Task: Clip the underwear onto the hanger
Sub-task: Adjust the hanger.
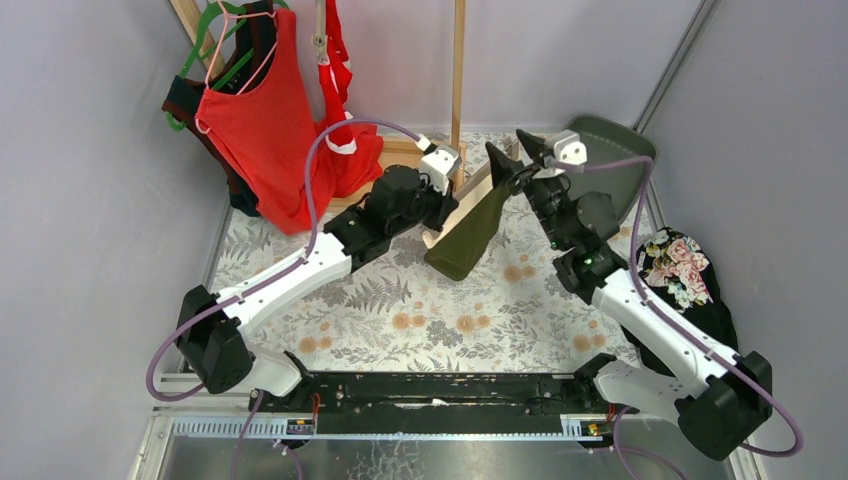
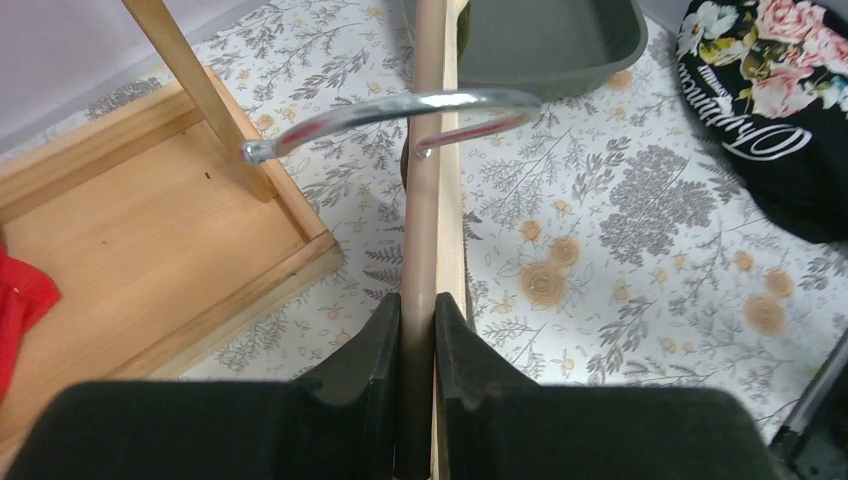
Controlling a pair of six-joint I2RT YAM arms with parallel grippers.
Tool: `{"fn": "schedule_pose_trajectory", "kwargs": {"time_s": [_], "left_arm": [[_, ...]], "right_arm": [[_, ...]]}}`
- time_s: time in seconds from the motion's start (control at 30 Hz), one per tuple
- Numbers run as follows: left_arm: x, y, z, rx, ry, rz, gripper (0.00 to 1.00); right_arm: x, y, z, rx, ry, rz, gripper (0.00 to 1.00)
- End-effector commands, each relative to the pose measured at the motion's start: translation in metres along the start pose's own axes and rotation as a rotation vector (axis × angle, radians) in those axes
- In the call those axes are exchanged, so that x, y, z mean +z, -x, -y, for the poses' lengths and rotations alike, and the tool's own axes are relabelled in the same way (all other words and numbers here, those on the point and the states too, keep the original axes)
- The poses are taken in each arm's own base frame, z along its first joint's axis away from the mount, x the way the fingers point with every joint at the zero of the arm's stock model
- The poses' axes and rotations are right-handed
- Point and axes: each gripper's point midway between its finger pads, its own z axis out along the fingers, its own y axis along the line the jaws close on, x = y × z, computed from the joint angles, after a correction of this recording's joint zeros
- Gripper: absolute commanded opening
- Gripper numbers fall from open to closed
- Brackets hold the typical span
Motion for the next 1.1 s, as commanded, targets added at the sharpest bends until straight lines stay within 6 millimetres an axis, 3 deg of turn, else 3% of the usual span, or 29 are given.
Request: {"fn": "schedule_pose_trajectory", "kwargs": {"time_s": [0.0,0.07,0.27,0.47,0.63,0.87,1.07], "left_arm": [[-0.006,0.011,-0.006,0.130,-0.006,0.048,0.00],[-0.009,0.012,-0.006,0.178,-0.011,0.051,0.00],[-0.020,0.019,-0.006,0.310,-0.152,0.051,0.00],[-0.028,0.024,-0.009,0.374,-0.286,0.049,0.00],[-0.025,0.019,-0.005,0.416,-0.387,0.009,0.00],[-0.020,0.008,0.001,0.447,-0.532,-0.082,0.00],[-0.021,0.003,-0.002,0.454,-0.607,-0.141,0.00]], "right_arm": [[-0.002,0.002,0.010,-0.007,-0.043,-0.192,0.69],[-0.003,0.002,0.006,-0.016,-0.012,-0.252,0.74],[-0.016,0.002,0.004,-0.029,0.022,-0.371,0.73],[-0.029,-0.015,-0.009,0.050,0.115,-0.518,0.74],[-0.032,-0.020,-0.018,0.072,0.232,-0.513,0.78],[-0.020,-0.033,-0.016,0.173,0.328,-0.521,0.76],[-0.026,-0.041,-0.019,0.125,0.414,-0.481,0.76]]}}
